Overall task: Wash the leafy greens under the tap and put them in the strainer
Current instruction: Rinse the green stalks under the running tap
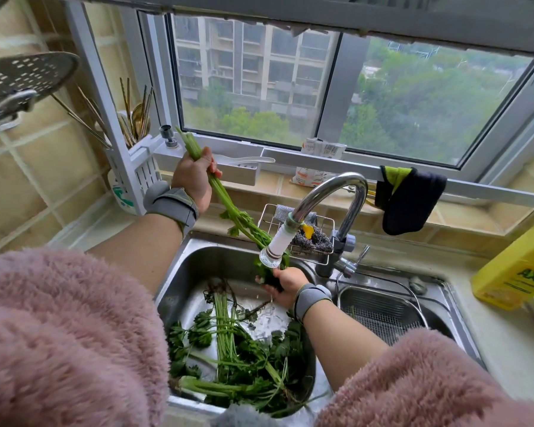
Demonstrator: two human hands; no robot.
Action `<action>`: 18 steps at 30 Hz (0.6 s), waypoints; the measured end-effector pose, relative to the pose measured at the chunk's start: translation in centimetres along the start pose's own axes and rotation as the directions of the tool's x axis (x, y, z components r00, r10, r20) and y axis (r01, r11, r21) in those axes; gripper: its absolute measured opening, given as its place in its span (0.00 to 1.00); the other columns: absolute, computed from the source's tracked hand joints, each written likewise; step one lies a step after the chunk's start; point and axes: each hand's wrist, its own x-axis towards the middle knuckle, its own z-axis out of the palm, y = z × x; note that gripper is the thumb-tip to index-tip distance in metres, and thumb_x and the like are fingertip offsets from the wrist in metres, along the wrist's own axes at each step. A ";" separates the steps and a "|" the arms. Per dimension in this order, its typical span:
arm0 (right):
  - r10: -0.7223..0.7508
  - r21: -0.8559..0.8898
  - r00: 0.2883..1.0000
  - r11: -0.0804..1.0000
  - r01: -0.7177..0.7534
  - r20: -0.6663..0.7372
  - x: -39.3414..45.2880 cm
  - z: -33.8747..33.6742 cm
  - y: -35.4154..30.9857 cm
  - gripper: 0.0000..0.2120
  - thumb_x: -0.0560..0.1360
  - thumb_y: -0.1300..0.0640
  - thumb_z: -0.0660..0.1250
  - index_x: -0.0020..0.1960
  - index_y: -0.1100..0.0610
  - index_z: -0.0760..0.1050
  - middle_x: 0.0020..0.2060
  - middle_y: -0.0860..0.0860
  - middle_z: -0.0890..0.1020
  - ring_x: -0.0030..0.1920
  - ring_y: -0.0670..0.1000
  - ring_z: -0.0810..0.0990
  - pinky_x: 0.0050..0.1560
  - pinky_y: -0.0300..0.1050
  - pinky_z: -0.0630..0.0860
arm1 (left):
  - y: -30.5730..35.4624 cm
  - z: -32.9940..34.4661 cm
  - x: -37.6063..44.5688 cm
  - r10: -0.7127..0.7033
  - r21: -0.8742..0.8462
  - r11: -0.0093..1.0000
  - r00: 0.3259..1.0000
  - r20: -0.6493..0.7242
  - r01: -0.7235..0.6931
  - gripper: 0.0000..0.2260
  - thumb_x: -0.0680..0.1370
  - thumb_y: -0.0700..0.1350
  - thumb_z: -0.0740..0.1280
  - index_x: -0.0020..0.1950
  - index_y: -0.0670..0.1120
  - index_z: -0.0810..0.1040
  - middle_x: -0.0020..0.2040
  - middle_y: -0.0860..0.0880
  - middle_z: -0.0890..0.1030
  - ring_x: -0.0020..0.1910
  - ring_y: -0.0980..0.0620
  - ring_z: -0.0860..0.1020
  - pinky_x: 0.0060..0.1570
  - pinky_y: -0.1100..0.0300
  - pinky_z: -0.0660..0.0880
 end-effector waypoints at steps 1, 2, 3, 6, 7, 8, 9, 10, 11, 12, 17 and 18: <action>-0.013 0.004 1.000 1.000 0.013 -0.019 0.1 -0.2 0.0 0.08 0.81 0.67 0.51 0.48 0.63 0.68 0.37 0.58 0.75 0.24 0.51 0.77 0.16 0.33 0.67 | -0.1 -0.1 0.0 -0.010 0.029 1.000 1.000 0.000 0.010 0.14 0.81 0.36 0.55 0.36 0.45 0.64 0.20 0.56 0.67 0.25 0.56 0.66 0.32 0.63 0.67; -0.019 0.011 0.999 1.000 0.020 -0.027 0.1 -0.3 0.0 0.10 0.80 0.69 0.50 0.46 0.63 0.69 0.37 0.58 0.75 0.24 0.50 0.76 0.16 0.33 0.68 | -0.3 -0.2 -0.1 -0.027 0.075 0.997 1.000 0.005 0.027 0.14 0.81 0.35 0.55 0.35 0.45 0.64 0.19 0.56 0.66 0.24 0.56 0.65 0.32 0.63 0.67; -0.024 0.001 0.999 1.000 0.024 -0.026 0.2 -0.4 0.0 0.13 0.80 0.69 0.50 0.44 0.62 0.70 0.35 0.58 0.75 0.25 0.49 0.75 0.17 0.33 0.68 | -0.6 -0.4 -0.2 -0.046 0.132 0.990 0.999 0.012 0.044 0.15 0.80 0.35 0.55 0.34 0.45 0.64 0.19 0.56 0.66 0.23 0.57 0.65 0.32 0.62 0.66; -0.037 -0.083 0.999 0.996 0.036 0.000 0.1 -0.4 0.2 0.11 0.80 0.66 0.53 0.45 0.57 0.70 0.32 0.56 0.78 0.24 0.47 0.72 0.19 0.32 0.65 | -1.7 -0.8 -0.4 -0.055 0.315 0.948 0.998 0.027 0.044 0.15 0.78 0.33 0.55 0.31 0.44 0.63 0.16 0.55 0.65 0.18 0.59 0.64 0.30 0.60 0.65; -0.040 -0.084 0.999 0.996 0.041 0.008 0.1 -0.3 0.2 0.11 0.79 0.68 0.53 0.46 0.56 0.70 0.33 0.56 0.78 0.25 0.49 0.73 0.20 0.33 0.67 | -2.1 -0.9 -0.5 -0.043 0.368 0.929 0.999 0.029 0.029 0.16 0.77 0.32 0.55 0.31 0.44 0.63 0.15 0.54 0.65 0.17 0.60 0.63 0.30 0.60 0.64; -0.046 -0.068 0.999 0.997 0.046 0.000 0.2 -0.4 0.3 0.14 0.77 0.71 0.52 0.46 0.56 0.69 0.34 0.55 0.78 0.29 0.51 0.75 0.23 0.36 0.70 | -2.4 -1.0 -0.6 -0.036 0.411 0.911 0.999 0.030 0.020 0.16 0.77 0.32 0.55 0.30 0.44 0.63 0.15 0.54 0.66 0.17 0.60 0.63 0.30 0.60 0.64; -0.037 -0.035 0.999 0.999 0.037 -0.005 0.0 -0.5 0.2 0.15 0.75 0.72 0.50 0.45 0.56 0.68 0.35 0.56 0.76 0.32 0.53 0.76 0.27 0.40 0.73 | -2.6 -1.0 -0.8 -0.036 0.441 0.897 0.999 0.030 0.019 0.16 0.77 0.32 0.55 0.30 0.44 0.63 0.15 0.53 0.66 0.16 0.60 0.63 0.29 0.60 0.64; -0.028 0.011 1.000 1.000 0.028 -0.004 -0.4 -0.5 0.1 0.12 0.75 0.71 0.51 0.44 0.56 0.68 0.36 0.56 0.75 0.35 0.55 0.77 0.32 0.44 0.74 | -2.7 -1.1 -0.9 -0.039 0.467 0.884 0.999 0.032 0.019 0.16 0.77 0.32 0.55 0.30 0.44 0.64 0.15 0.53 0.66 0.16 0.60 0.64 0.30 0.60 0.64; -0.022 0.029 1.000 0.999 0.023 -0.022 -0.4 -0.5 0.1 0.07 0.75 0.66 0.54 0.43 0.57 0.68 0.37 0.56 0.74 0.37 0.56 0.76 0.36 0.47 0.75 | -2.9 -1.1 -1.0 -0.044 0.493 0.870 0.998 0.037 0.020 0.16 0.77 0.33 0.56 0.30 0.44 0.64 0.15 0.53 0.66 0.16 0.60 0.64 0.30 0.60 0.64; -0.029 0.042 0.999 0.999 0.030 -0.018 -0.5 -0.4 0.1 0.03 0.76 0.59 0.57 0.44 0.57 0.69 0.40 0.55 0.75 0.41 0.56 0.76 0.42 0.48 0.75 | -3.0 -1.3 -1.2 -0.055 0.524 0.852 0.998 0.044 0.024 0.16 0.77 0.33 0.56 0.30 0.43 0.64 0.15 0.53 0.66 0.17 0.60 0.64 0.30 0.59 0.64; -0.110 -0.087 0.993 0.990 0.107 -0.036 0.2 -0.2 0.3 0.16 0.79 0.45 0.56 0.54 0.56 0.74 0.50 0.54 0.79 0.43 0.53 0.79 0.45 0.45 0.77 | -4.1 -2.1 -1.9 -0.149 0.710 0.703 0.985 0.085 0.045 0.15 0.77 0.35 0.58 0.30 0.44 0.66 0.25 0.46 0.68 0.27 0.49 0.65 0.40 0.53 0.66; -0.149 -0.108 0.988 0.984 0.144 -0.036 0.2 -0.2 0.3 0.13 0.80 0.49 0.56 0.50 0.56 0.74 0.45 0.55 0.77 0.37 0.52 0.76 0.35 0.41 0.74 | -4.2 -2.2 -2.2 -0.158 0.738 0.674 0.983 0.090 0.041 0.15 0.77 0.35 0.58 0.30 0.44 0.66 0.26 0.46 0.67 0.27 0.48 0.65 0.40 0.53 0.66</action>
